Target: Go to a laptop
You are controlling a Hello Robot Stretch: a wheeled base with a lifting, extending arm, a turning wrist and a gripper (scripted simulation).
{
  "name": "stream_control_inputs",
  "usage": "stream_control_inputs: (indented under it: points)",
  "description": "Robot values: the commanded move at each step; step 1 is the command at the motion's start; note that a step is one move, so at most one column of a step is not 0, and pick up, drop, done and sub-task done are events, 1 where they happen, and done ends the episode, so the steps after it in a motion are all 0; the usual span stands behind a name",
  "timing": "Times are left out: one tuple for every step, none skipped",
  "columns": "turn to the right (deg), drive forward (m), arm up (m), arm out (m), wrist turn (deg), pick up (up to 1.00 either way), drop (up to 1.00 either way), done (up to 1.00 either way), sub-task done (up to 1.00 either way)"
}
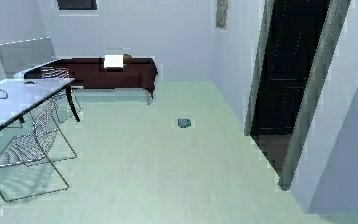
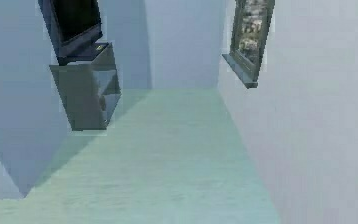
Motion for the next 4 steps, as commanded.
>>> stream_control_inputs:
  points:
    - [-12.0,0.0,0.0,0.0,0.0,0.0,0.0,0.0,0.0]
    - [0.0,1.0,0.0,0.0,0.0,0.0,0.0,0.0,0.0]
    - [0.0,1.0,0.0,0.0,0.0,0.0,0.0,0.0,0.0]
    - [-3.0,0.0,0.0,0.0,0.0,0.0,0.0,0.0,0.0]
